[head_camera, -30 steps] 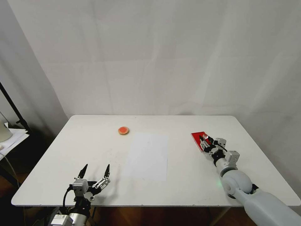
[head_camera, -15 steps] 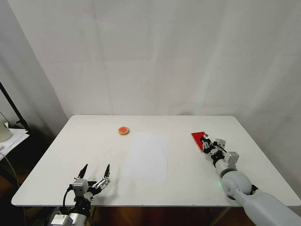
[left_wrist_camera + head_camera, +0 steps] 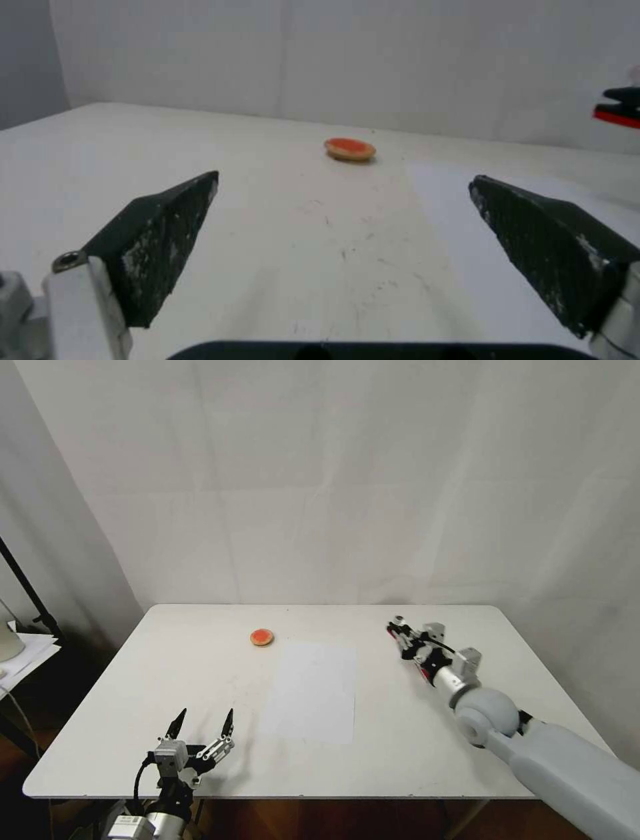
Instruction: Pick up the stamp from the ink pad and place it onto another ink pad.
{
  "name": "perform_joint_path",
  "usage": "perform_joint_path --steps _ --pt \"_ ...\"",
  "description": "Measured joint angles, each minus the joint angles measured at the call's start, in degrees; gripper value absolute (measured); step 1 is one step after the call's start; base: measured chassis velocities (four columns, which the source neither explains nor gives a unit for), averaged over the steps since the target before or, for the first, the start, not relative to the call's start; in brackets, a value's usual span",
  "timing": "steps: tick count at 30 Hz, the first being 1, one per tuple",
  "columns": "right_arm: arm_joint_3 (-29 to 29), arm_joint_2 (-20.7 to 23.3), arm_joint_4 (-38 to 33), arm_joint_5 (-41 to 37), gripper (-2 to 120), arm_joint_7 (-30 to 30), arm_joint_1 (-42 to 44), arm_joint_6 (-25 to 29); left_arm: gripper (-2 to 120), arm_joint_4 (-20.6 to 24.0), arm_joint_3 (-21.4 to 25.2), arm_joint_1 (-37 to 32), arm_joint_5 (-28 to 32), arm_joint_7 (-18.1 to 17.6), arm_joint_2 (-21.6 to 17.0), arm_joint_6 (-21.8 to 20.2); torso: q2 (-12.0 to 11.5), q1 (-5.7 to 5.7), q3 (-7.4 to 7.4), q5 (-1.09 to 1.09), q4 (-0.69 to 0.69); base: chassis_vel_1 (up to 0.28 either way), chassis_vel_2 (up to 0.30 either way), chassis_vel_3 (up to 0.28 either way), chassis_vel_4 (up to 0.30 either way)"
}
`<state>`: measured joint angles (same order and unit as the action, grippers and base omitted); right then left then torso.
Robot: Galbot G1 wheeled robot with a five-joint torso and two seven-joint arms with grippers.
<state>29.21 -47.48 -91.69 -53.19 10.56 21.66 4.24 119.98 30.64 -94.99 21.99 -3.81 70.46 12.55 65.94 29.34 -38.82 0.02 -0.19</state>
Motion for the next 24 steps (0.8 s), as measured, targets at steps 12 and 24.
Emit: perform_joint_path --steps 12,24 --pt "10.10 -9.12 10.10 -0.29 9 -1.35 -4.55 0.44 100 0.00 0.00 0.00 0.00 -0.01 0.00 0.00 0.00 -0.01 0.00 -0.03 -0.03 0.000 0.000 0.000 0.000" --pt "10.67 -9.89 10.31 -2.07 9 -0.32 -3.48 -0.55 100 0.00 0.00 0.00 0.00 -0.01 0.00 0.00 0.01 -0.02 0.02 -0.02 -0.02 0.000 0.000 0.000 0.000"
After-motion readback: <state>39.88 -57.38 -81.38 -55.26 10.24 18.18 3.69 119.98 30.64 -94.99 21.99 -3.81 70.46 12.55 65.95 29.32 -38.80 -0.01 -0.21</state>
